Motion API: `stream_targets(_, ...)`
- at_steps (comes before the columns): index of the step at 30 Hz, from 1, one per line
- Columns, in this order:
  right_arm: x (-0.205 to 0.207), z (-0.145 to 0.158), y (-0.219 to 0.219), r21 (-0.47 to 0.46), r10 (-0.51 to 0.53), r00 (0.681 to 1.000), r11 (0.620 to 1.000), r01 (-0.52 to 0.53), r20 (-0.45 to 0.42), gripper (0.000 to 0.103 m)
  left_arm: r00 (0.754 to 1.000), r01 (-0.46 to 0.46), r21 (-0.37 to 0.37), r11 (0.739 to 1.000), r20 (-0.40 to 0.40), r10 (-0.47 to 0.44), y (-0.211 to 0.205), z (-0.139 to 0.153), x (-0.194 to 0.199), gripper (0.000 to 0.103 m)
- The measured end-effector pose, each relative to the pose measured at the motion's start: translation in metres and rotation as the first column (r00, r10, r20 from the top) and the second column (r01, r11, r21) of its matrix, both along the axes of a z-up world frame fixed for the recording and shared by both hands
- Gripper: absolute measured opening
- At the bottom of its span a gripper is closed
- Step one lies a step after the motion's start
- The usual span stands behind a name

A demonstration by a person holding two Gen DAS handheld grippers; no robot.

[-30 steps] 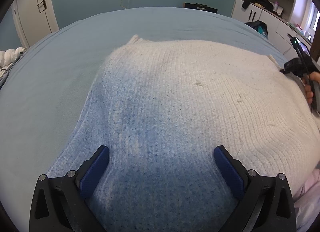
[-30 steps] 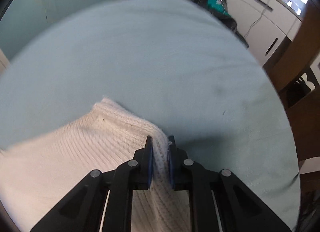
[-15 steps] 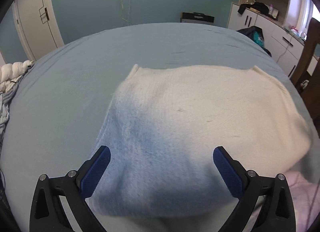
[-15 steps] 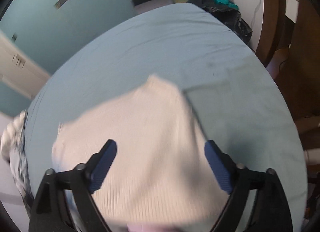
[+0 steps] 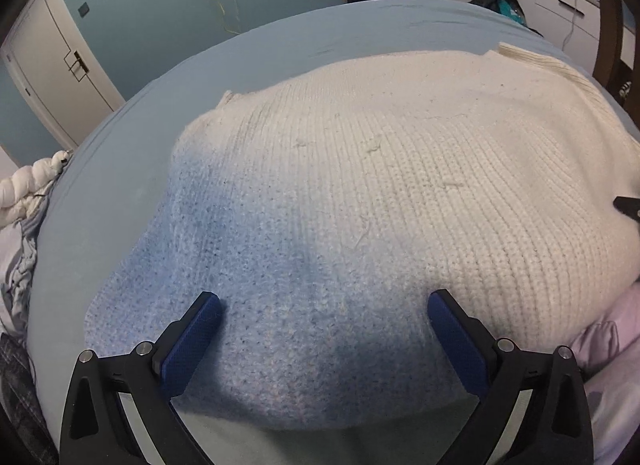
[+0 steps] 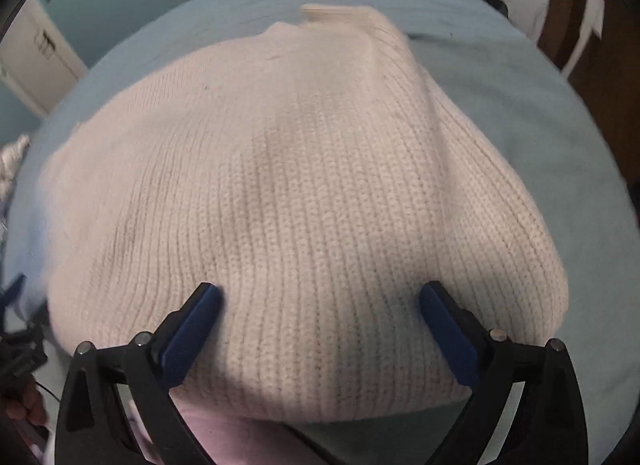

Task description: Fold small clothes

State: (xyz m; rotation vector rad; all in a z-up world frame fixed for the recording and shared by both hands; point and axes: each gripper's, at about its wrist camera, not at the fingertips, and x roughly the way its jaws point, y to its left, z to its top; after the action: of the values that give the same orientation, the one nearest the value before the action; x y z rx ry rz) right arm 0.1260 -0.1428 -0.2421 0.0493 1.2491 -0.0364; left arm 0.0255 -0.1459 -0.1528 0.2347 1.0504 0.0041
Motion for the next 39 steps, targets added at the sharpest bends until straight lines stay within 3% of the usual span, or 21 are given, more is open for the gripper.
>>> stream_targets(2,0.002,-0.002,0.007,-0.031,0.0,1.0,1.0,0.0,0.005,0.101,1.0,-0.017,-0.013,1.0,-0.024,0.016,0.002,0.002,0.006,0.103)
stream_targets(6,-0.007,0.017,-0.003,0.039,-0.057,0.998,0.998,0.055,0.038,0.101,0.998,-0.024,-0.065,0.998,-0.064,0.019,0.016,0.023,0.006,0.103)
stream_targets(9,-0.02,0.046,-0.035,0.085,-0.177,0.977,0.982,0.167,0.117,0.102,0.998,-0.025,0.0,1.0,-0.052,0.025,0.024,0.042,-0.008,0.103)
stream_targets(11,-0.03,0.068,-0.059,0.183,-0.274,0.954,0.951,0.25,0.121,0.102,1.0,-0.014,0.057,0.998,-0.027,0.016,0.034,0.058,-0.023,0.103)
stream_targets(12,-0.034,0.073,-0.072,0.243,-0.317,0.942,0.927,0.284,0.109,0.102,1.0,-0.014,0.063,0.998,-0.018,0.015,0.037,0.064,-0.031,0.103)
stream_targets(16,-0.051,0.077,-0.11,0.485,-0.463,0.886,0.767,0.421,-0.038,0.102,0.998,-0.054,0.021,0.998,-0.015,0.054,0.07,0.08,-0.054,0.103)
stream_targets(18,-0.069,0.061,-0.11,0.608,-0.498,0.856,0.64,0.47,-0.137,0.102,0.994,-0.104,-0.028,0.994,-0.03,0.103,0.089,0.076,-0.064,0.103)
stream_targets(20,-0.079,0.041,-0.101,0.658,-0.496,0.845,0.572,0.49,-0.198,0.102,0.985,-0.17,-0.059,0.984,-0.046,0.167,0.109,0.063,-0.075,0.103)
stream_targets(22,-0.087,0.021,-0.093,0.654,-0.507,0.834,0.558,0.51,-0.218,0.101,0.973,-0.225,-0.085,0.971,-0.065,0.22,0.126,0.05,-0.082,0.103)
stream_targets(24,-0.088,0.007,-0.092,0.641,-0.522,0.829,0.57,0.514,-0.2,0.098,0.96,-0.269,-0.135,0.954,-0.12,0.254,0.141,0.034,-0.077,0.103)
stream_targets(29,-0.082,-0.015,-0.081,0.698,-0.504,0.831,0.507,0.506,-0.235,0.092,0.935,-0.333,-0.207,0.92,-0.202,0.293,0.152,0.022,-0.058,0.103)
stream_targets(36,-0.063,-0.02,-0.08,0.718,-0.513,0.828,0.488,0.497,-0.225,0.092,0.93,-0.347,-0.219,0.912,-0.209,0.304,0.146,0.016,-0.036,0.103)
stream_targets(38,-0.06,-0.016,-0.081,0.712,-0.52,0.829,0.503,0.49,-0.204,0.087,0.929,-0.348,-0.22,0.911,-0.209,0.304,0.144,0.016,-0.037,0.103)
stream_targets(39,-0.061,-0.012,-0.079,0.706,-0.52,0.833,0.518,0.483,-0.188,0.079,0.93,-0.346,-0.217,0.913,-0.209,0.303,0.143,0.016,-0.034,0.103)
